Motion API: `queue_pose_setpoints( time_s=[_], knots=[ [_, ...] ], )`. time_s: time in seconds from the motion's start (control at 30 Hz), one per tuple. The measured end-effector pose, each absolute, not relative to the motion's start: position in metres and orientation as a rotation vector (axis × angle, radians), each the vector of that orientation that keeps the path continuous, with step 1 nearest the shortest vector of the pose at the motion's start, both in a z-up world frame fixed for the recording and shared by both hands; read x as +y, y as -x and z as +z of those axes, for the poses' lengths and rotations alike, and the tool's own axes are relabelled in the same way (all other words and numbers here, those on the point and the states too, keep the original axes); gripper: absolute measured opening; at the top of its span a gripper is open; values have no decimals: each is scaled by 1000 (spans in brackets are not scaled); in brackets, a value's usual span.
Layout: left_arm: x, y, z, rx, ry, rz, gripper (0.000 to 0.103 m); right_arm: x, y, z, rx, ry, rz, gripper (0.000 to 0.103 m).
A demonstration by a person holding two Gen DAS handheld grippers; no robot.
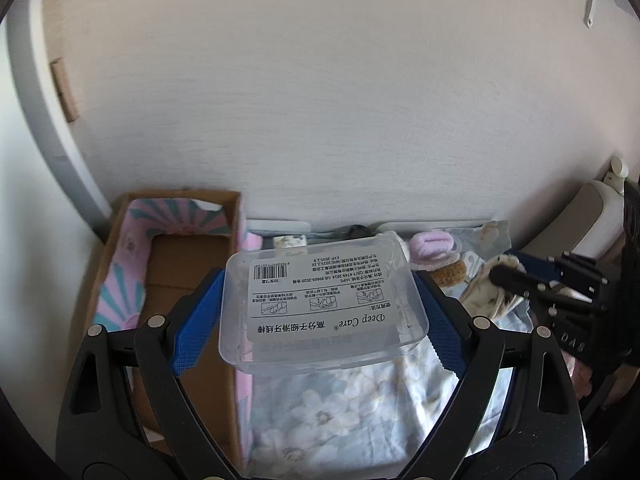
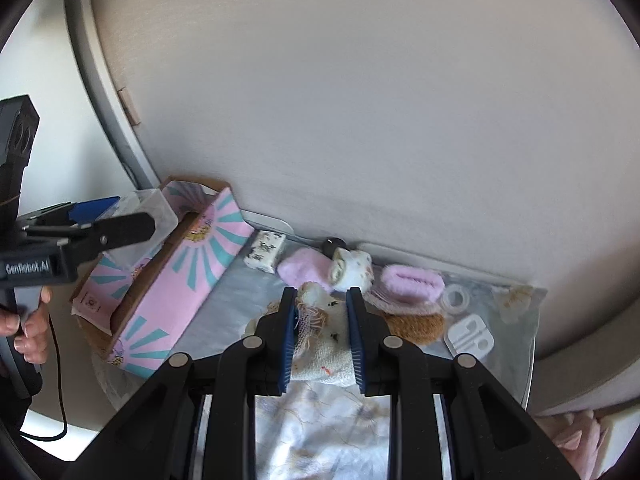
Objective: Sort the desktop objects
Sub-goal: 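Carry the clear box and sock into the cardboard box and release both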
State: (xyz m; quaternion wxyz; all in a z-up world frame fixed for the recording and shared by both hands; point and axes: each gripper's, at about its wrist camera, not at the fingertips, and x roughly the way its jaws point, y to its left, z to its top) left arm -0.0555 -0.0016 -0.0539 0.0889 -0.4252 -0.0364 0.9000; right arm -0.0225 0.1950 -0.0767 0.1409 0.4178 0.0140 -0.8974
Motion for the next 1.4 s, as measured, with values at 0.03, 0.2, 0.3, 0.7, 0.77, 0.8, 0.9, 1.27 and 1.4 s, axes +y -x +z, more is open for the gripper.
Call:
queue_pose_setpoints(
  time_s=[0.03,0.2,0.3,0.7,0.77,0.8,0.9,1.27,1.4],
  knots=[
    [-7,54,-54,-111,1267,2686,90,192,26,-74,43,-1206,-2578,22],
    [-31,45,-50,-132,1276,2728,90,171,37,-64,98,-1196,-2536,22],
    [-44,42,-52,-138,1293,2750,90,157,43,-59,121,-1188,-2496,22],
    [-94,32,-73,-223,1367,2797,90,64,78,-58,273,-1186,-2290,22],
    [-102,31,-79,-235,1384,2801,90,48,83,-59,287,-1181,-2251,22],
    [-106,30,-82,-241,1392,2803,90,38,87,-60,301,-1178,-2232,22],
    [-117,26,-91,-257,1422,2811,90,13,97,-63,322,-1180,-2185,22],
    [-141,21,-125,-319,1543,2770,90,-68,113,-89,427,-1248,-2053,22],
    [-145,23,-133,-320,1581,2749,90,-87,113,-101,440,-1278,-2023,22]
  ],
)
